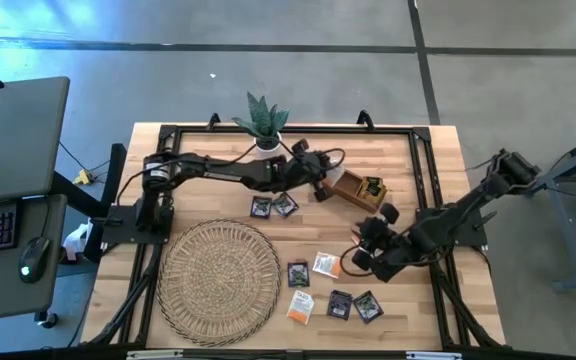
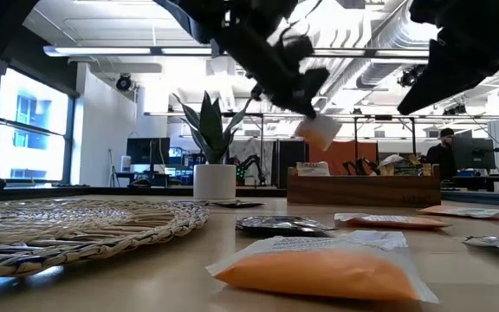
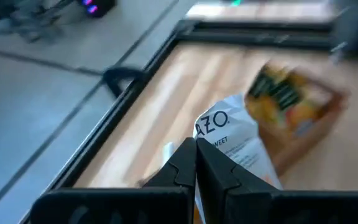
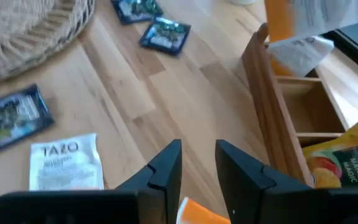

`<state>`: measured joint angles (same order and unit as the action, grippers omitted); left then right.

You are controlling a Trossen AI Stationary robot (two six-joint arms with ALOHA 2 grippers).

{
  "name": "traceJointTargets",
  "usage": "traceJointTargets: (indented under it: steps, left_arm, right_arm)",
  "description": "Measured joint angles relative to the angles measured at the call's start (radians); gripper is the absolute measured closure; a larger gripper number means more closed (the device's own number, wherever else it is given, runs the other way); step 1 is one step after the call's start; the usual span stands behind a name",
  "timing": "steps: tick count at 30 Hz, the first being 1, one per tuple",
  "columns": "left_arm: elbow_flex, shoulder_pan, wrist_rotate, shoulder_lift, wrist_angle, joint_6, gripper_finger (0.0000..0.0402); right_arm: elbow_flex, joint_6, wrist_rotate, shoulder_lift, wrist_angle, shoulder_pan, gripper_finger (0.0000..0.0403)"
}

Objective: Pick & Place Tea
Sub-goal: Put the white tea bag into the left section of the wooden organizer

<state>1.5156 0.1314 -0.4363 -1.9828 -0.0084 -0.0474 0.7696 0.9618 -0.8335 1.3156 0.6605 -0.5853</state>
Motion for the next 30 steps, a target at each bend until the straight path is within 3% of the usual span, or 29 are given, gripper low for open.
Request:
traceJointTargets:
  steps: [3, 10, 15, 30]
  left_arm:
    - [0.001, 0.0, -0.081, -0.021, 0.083, 0.026, 0.0401]
    - [0.009, 0.002, -0.154, -0.103, 0.233, 0.044, 0.0401]
    - [0.0, 0.015, -0.204, -0.154, 0.238, 0.114, 0.0401]
    - [0.003, 0.045, -0.205, -0.204, 0.243, 0.176, 0.0401]
  right_arm:
    - [0.0, -0.001, 0.02, 0.0, 0.004, -0.006, 0.0308]
    - [0.0, -0.026, 0.036, 0.0, 0.007, -0.005, 0.0308]
    - [0.0, -0.027, 0.05, 0.0, 0.009, -0.005, 0.0308]
    - [0.0, -0.027, 0.058, 0.0, -0.002, -0.005, 0.0308]
